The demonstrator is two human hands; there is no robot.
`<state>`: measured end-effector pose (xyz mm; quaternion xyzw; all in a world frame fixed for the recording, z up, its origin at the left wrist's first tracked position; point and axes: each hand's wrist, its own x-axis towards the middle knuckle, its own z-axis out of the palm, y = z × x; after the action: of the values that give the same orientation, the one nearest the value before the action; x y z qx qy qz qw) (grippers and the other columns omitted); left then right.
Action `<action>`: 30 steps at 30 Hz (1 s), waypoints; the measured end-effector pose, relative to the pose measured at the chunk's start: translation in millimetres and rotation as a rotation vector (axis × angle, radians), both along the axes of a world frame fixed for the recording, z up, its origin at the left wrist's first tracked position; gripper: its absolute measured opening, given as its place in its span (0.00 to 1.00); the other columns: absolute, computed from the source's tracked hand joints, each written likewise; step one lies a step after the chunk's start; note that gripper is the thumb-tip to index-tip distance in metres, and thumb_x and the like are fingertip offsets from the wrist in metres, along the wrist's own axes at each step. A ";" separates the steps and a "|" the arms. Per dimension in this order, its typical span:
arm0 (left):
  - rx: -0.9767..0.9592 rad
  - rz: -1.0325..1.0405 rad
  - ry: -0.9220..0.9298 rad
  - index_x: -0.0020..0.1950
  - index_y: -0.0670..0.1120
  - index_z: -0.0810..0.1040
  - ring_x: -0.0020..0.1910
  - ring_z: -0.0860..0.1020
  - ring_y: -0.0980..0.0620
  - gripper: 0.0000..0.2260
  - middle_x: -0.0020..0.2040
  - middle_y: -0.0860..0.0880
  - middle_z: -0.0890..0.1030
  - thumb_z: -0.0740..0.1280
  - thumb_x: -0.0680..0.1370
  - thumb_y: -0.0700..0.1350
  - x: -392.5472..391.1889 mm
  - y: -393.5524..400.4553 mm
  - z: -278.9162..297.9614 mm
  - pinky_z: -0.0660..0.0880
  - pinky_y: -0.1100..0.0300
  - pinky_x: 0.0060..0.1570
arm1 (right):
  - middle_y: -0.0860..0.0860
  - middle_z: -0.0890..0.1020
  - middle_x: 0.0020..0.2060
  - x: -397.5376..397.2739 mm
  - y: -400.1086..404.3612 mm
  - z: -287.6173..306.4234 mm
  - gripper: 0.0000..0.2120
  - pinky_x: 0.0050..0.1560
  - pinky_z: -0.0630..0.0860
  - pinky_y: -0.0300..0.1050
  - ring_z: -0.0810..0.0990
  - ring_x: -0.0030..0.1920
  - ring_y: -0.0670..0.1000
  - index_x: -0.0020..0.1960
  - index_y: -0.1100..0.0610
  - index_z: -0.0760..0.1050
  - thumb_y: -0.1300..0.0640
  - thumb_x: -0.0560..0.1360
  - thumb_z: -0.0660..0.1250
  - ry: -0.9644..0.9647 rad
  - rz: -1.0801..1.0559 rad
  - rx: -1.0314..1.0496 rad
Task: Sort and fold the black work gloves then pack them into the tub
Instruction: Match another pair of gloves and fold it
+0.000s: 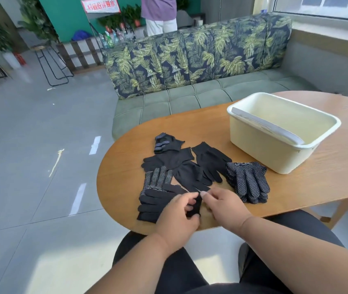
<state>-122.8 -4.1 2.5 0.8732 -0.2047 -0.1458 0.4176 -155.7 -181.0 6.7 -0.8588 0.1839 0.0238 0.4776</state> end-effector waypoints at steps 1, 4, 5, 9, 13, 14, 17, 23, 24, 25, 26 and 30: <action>-0.020 0.033 0.008 0.69 0.59 0.77 0.56 0.80 0.64 0.22 0.57 0.61 0.80 0.70 0.77 0.44 4.5 3.5 0.0 0.78 0.56 0.63 | 0.48 0.85 0.40 0.3 0.2 0.3 0.10 0.50 0.80 0.47 0.82 0.43 0.51 0.48 0.50 0.82 0.45 0.81 0.66 0.020 0.010 -0.030; -0.028 0.198 -0.037 0.61 0.60 0.81 0.51 0.81 0.63 0.15 0.52 0.60 0.83 0.69 0.78 0.43 19.8 21.4 10.4 0.79 0.59 0.59 | 0.45 0.86 0.44 2.1 2.3 0.2 0.10 0.52 0.82 0.43 0.83 0.45 0.47 0.53 0.48 0.81 0.43 0.77 0.70 0.085 0.023 -0.081; -0.003 0.257 -0.070 0.59 0.61 0.81 0.50 0.81 0.63 0.14 0.51 0.61 0.83 0.69 0.79 0.44 24.3 29.5 13.0 0.79 0.60 0.57 | 0.44 0.86 0.44 3.6 4.0 -0.5 0.11 0.53 0.83 0.45 0.84 0.46 0.47 0.52 0.47 0.81 0.41 0.76 0.71 0.105 0.030 -0.115; 0.137 0.497 -0.135 0.63 0.53 0.82 0.55 0.79 0.56 0.13 0.56 0.56 0.82 0.69 0.79 0.46 36.5 67.5 10.7 0.75 0.59 0.58 | 0.45 0.84 0.37 6.8 8.7 -0.9 0.09 0.50 0.83 0.49 0.82 0.42 0.48 0.41 0.47 0.77 0.44 0.75 0.69 0.129 0.049 -0.225; 0.326 0.567 -0.071 0.71 0.48 0.78 0.66 0.76 0.47 0.21 0.67 0.48 0.78 0.67 0.79 0.51 45.1 91.5 -2.7 0.74 0.51 0.67 | 0.50 0.82 0.34 4.2 3.5 7.0 0.07 0.44 0.79 0.51 0.80 0.39 0.53 0.39 0.52 0.72 0.51 0.74 0.65 0.109 -0.004 -0.156; 0.348 0.560 -0.067 0.72 0.49 0.77 0.67 0.75 0.46 0.22 0.68 0.47 0.77 0.68 0.78 0.53 45.0 93.2 -5.0 0.73 0.50 0.68 | 0.51 0.81 0.35 2.6 2.4 9.2 0.08 0.43 0.78 0.51 0.79 0.39 0.54 0.40 0.53 0.72 0.51 0.74 0.65 0.106 -0.014 -0.131; 0.409 0.497 -0.085 0.71 0.52 0.77 0.68 0.73 0.46 0.22 0.68 0.49 0.75 0.68 0.78 0.57 41.0 88.0 -7.9 0.72 0.50 0.68 | 0.55 0.81 0.36 -1.7 -0.6 14.0 0.09 0.41 0.76 0.52 0.76 0.37 0.53 0.39 0.53 0.69 0.52 0.75 0.64 0.092 -0.035 -0.067; 0.310 0.388 -0.233 0.65 0.56 0.77 0.63 0.73 0.52 0.14 0.59 0.56 0.75 0.69 0.80 0.51 31.0 78.4 -7.0 0.70 0.57 0.64 | 0.60 0.82 0.38 -5.5 -4.6 15.9 0.10 0.45 0.78 0.59 0.74 0.36 0.54 0.42 0.58 0.69 0.52 0.75 0.64 0.052 -0.055 -0.035; 0.320 0.322 -0.248 0.66 0.57 0.77 0.63 0.71 0.53 0.14 0.60 0.57 0.73 0.69 0.80 0.52 28.6 78.7 -7.6 0.69 0.59 0.64 | 0.61 0.81 0.38 -5.9 -5.1 15.2 0.10 0.45 0.78 0.59 0.73 0.36 0.54 0.43 0.59 0.70 0.52 0.74 0.64 0.051 -0.059 -0.035; 0.339 0.255 -0.249 0.66 0.58 0.77 0.64 0.69 0.55 0.14 0.60 0.59 0.72 0.68 0.80 0.53 27.2 79.6 -8.7 0.67 0.60 0.64 | 0.61 0.81 0.38 -6.3 -5.4 14.9 0.10 0.45 0.78 0.59 0.73 0.35 0.54 0.44 0.59 0.70 0.52 0.74 0.64 0.050 -0.060 -0.035; 0.356 0.206 -0.242 0.68 0.60 0.77 0.64 0.67 0.56 0.15 0.61 0.60 0.71 0.67 0.81 0.54 26.6 81.7 -9.8 0.65 0.61 0.65 | 0.61 0.81 0.38 -7.0 -5.6 14.9 0.10 0.44 0.78 0.58 0.72 0.35 0.53 0.44 0.60 0.69 0.52 0.75 0.64 0.046 -0.059 -0.035; 0.399 0.170 -0.214 0.73 0.62 0.74 0.65 0.64 0.57 0.19 0.63 0.61 0.70 0.66 0.82 0.56 30.2 94.5 -11.9 0.63 0.61 0.70 | 0.60 0.80 0.37 -7.4 -5.1 13.6 0.09 0.42 0.76 0.55 0.73 0.35 0.54 0.45 0.59 0.71 0.53 0.75 0.63 0.016 -0.071 -0.022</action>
<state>-92.5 90.4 -9.4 0.9630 -0.1406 -0.0541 0.2236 -163.2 -186.1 20.2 -0.8567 0.2183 0.0117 0.4671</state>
